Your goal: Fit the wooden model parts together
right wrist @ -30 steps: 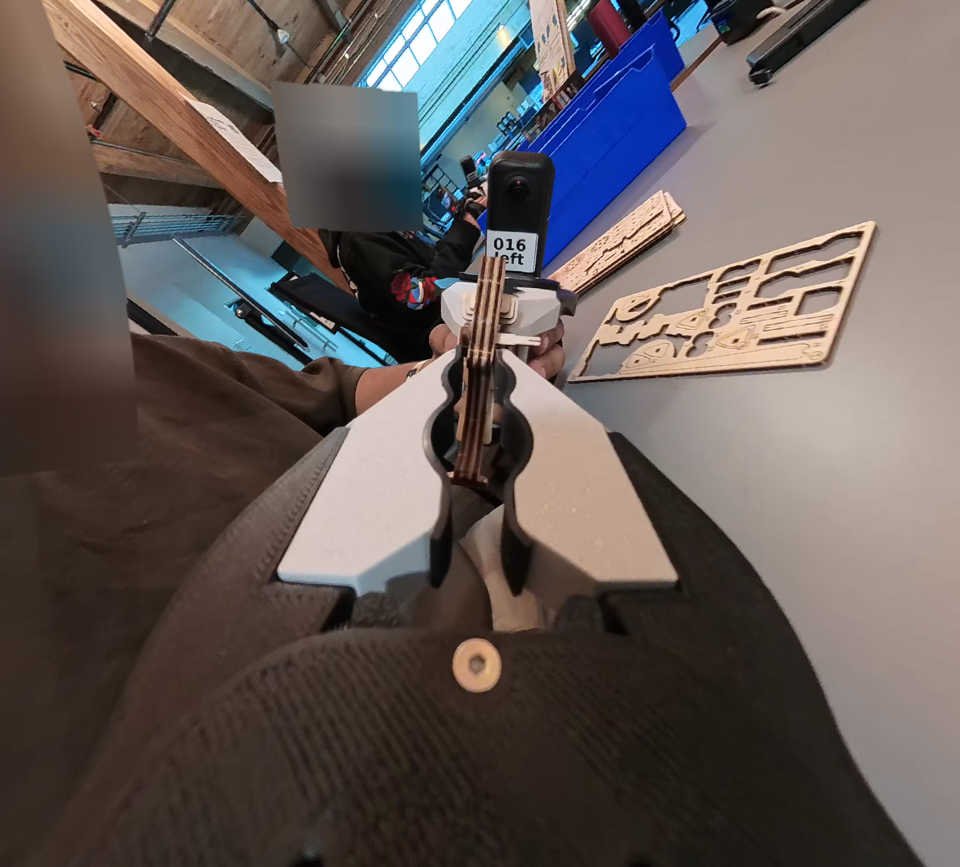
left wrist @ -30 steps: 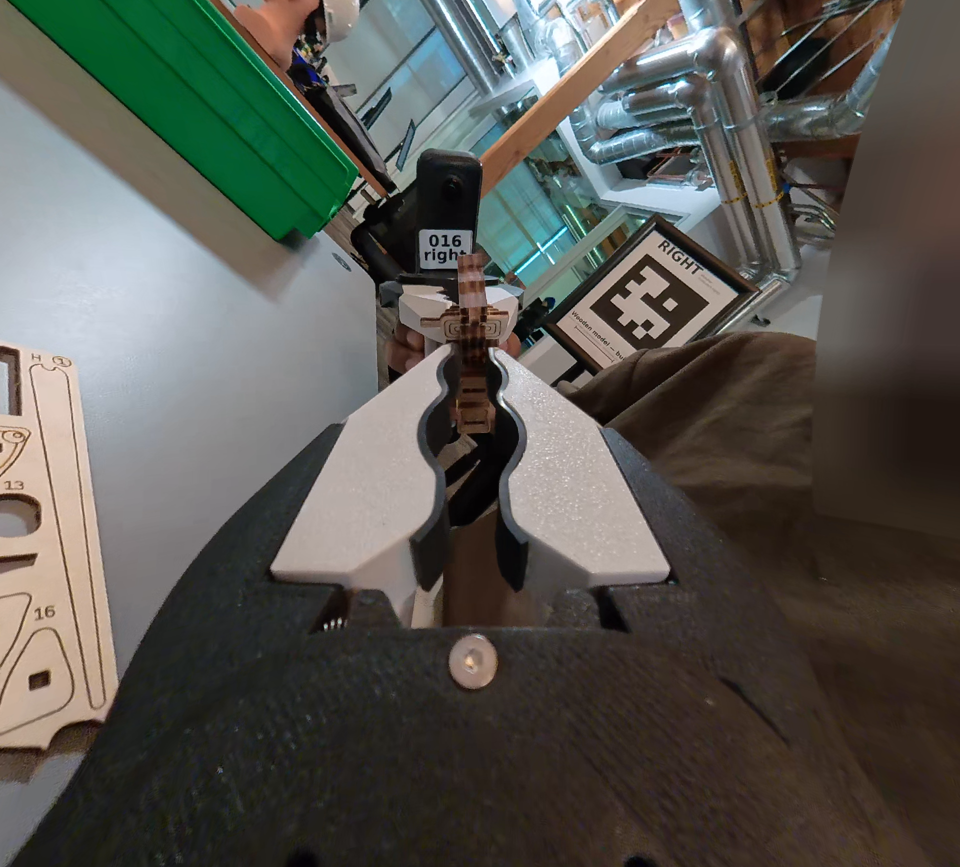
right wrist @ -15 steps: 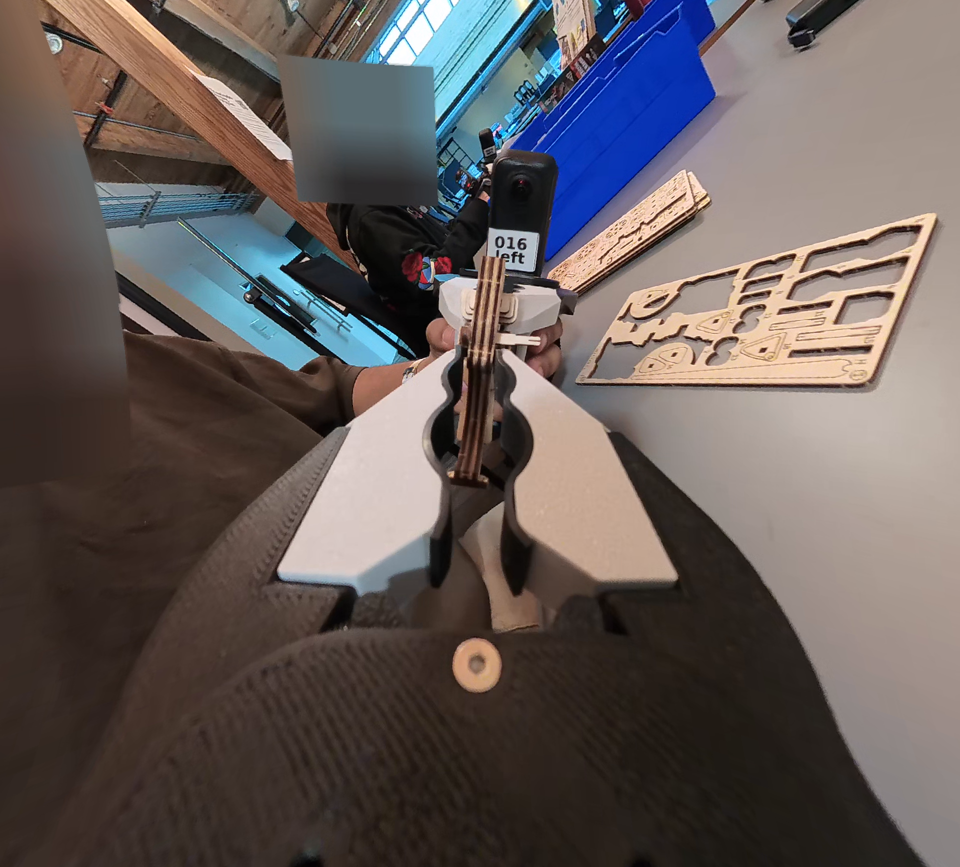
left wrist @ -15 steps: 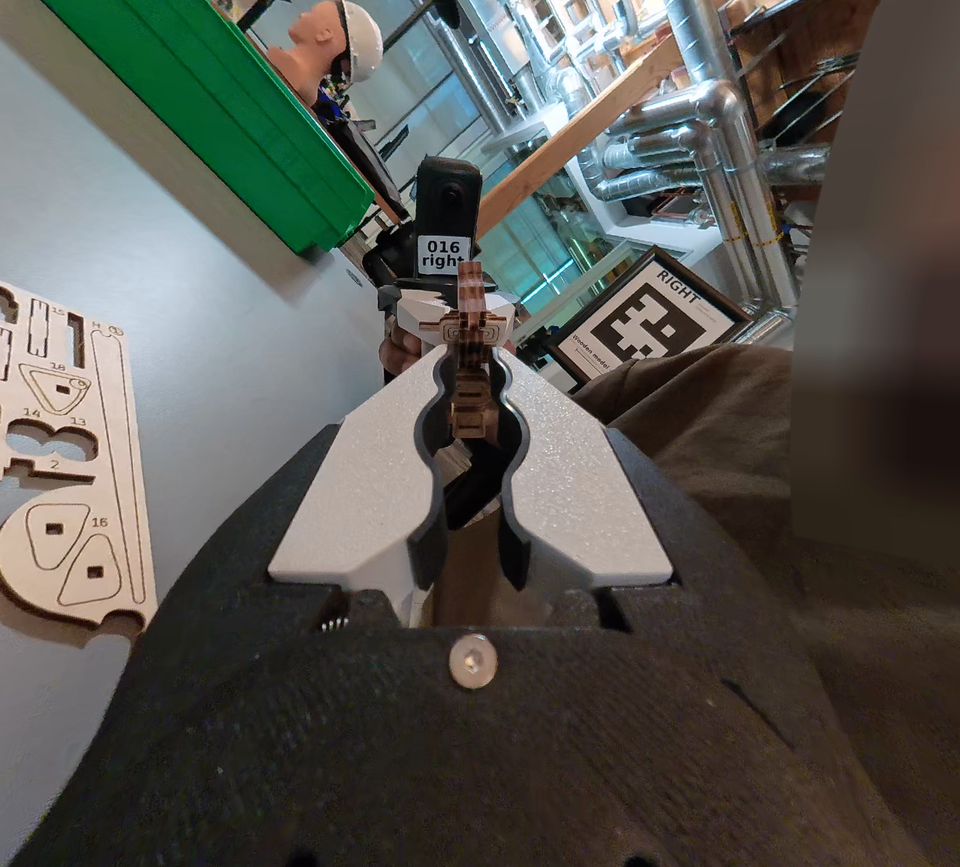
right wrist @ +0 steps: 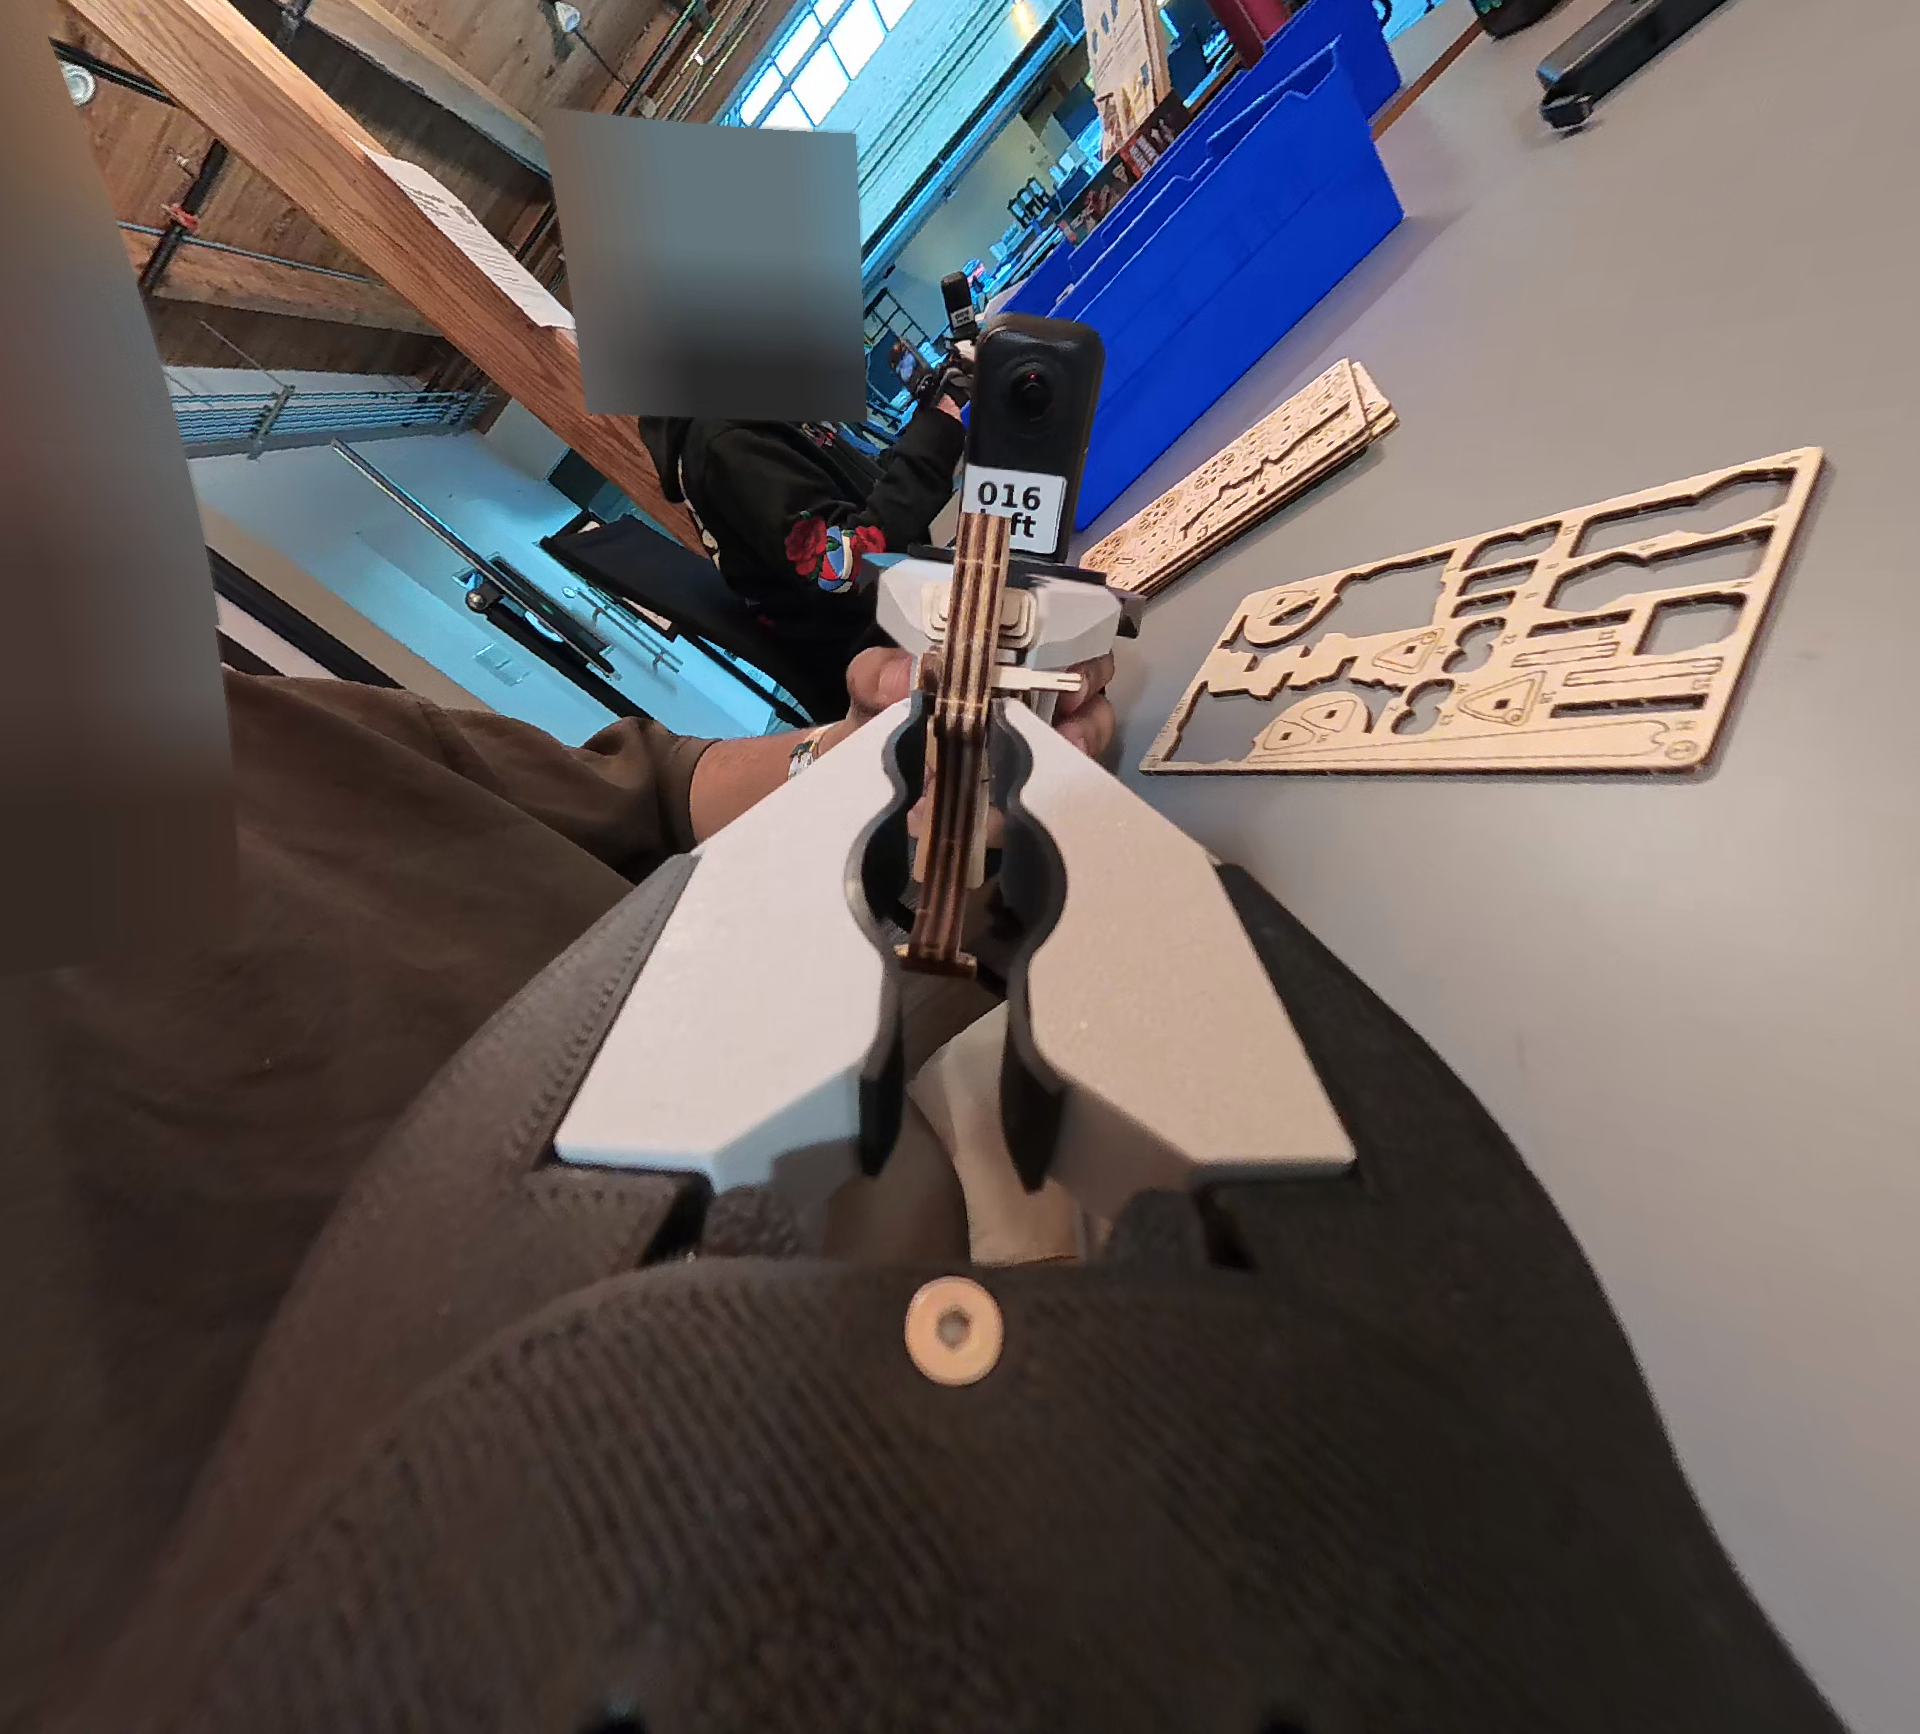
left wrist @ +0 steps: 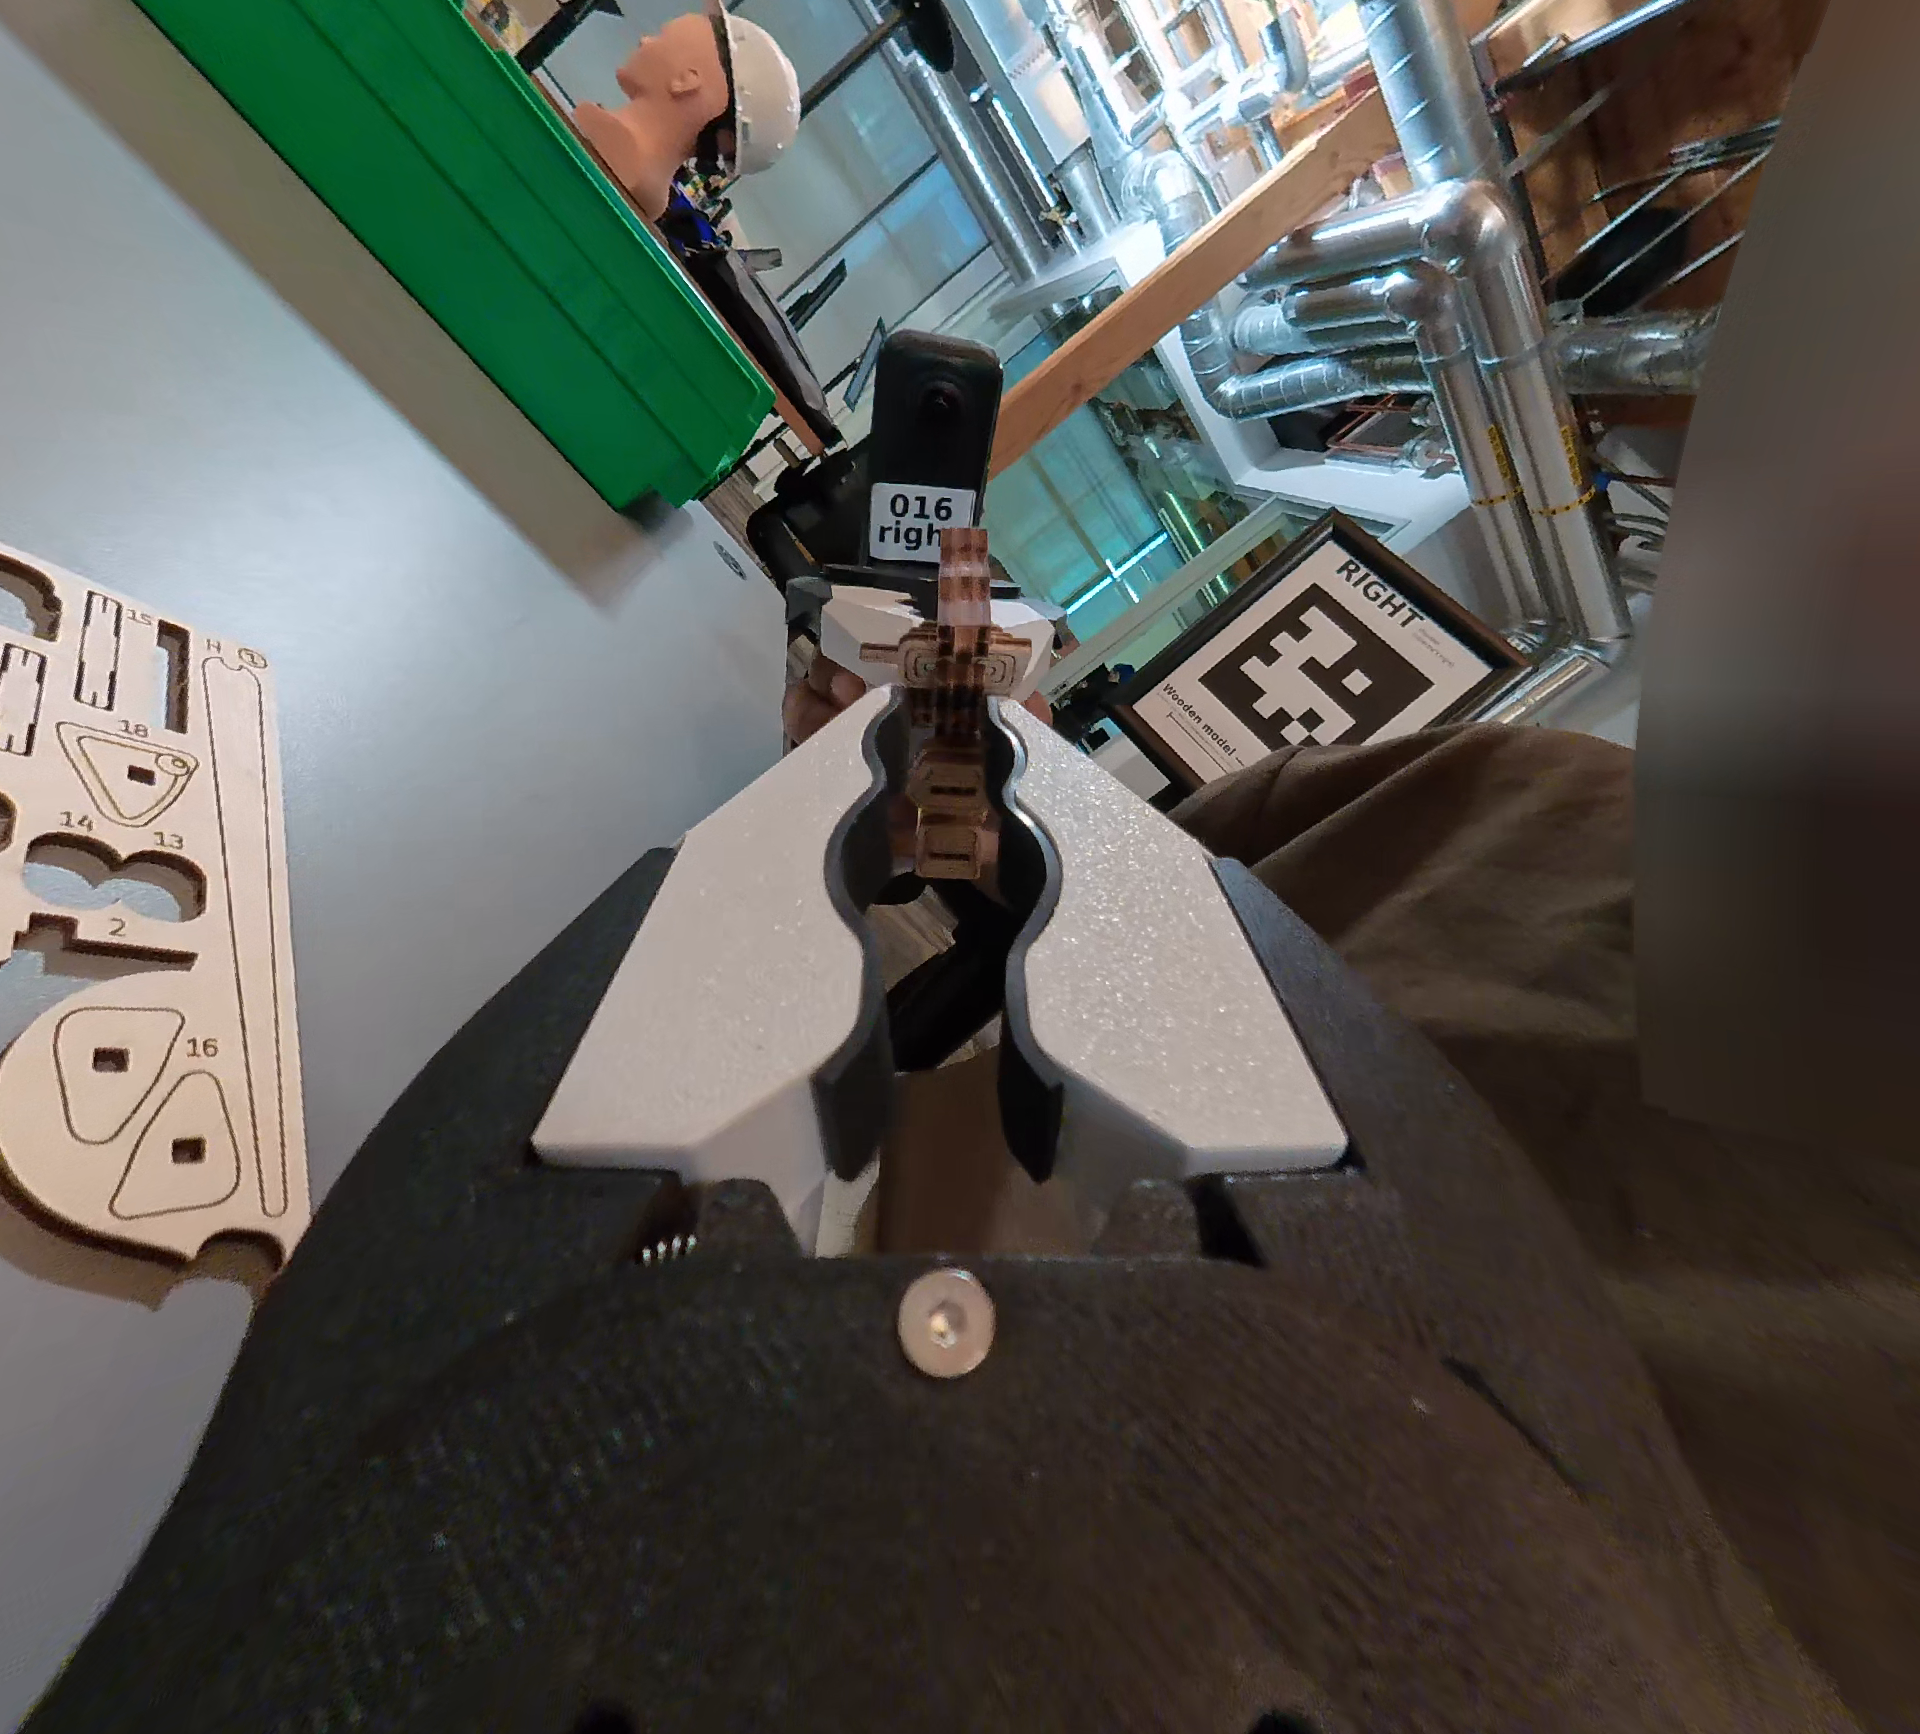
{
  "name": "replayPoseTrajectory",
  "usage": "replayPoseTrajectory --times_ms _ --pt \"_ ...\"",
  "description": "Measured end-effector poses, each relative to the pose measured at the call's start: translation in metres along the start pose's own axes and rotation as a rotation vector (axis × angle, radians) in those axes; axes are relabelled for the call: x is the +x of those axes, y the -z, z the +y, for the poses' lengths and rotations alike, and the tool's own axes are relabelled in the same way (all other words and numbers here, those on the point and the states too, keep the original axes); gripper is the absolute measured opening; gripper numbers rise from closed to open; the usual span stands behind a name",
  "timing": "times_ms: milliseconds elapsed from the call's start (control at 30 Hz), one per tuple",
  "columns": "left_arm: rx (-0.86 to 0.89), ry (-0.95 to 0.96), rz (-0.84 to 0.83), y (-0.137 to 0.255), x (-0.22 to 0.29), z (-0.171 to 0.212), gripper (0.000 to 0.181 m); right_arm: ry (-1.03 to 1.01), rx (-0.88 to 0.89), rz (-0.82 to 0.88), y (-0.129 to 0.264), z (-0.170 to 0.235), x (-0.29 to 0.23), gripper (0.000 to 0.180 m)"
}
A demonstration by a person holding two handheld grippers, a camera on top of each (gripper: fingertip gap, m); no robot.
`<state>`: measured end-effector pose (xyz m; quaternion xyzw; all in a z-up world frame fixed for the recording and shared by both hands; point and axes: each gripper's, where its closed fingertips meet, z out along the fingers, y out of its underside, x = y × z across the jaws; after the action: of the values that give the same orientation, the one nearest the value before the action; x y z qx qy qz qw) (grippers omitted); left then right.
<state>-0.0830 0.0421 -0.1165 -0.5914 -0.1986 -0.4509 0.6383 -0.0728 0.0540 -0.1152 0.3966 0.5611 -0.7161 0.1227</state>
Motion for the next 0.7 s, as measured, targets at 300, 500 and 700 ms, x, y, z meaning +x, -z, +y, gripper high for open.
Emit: replayPoseTrajectory --times_ms 300,500,700 --pt "-0.060 0.003 0.037 -0.021 0.000 0.004 0.009 0.013 0.060 0.062 0.017 -0.002 0.001 0.009" --pt "-0.114 -0.002 0.069 -0.038 -0.001 0.008 0.008 0.015 0.115 0.100 0.034 -0.003 -0.002 0.009" --pt "-0.117 0.016 0.114 -0.050 -0.001 0.005 0.011 0.019 0.157 0.136 0.050 -0.003 -0.004 0.009"
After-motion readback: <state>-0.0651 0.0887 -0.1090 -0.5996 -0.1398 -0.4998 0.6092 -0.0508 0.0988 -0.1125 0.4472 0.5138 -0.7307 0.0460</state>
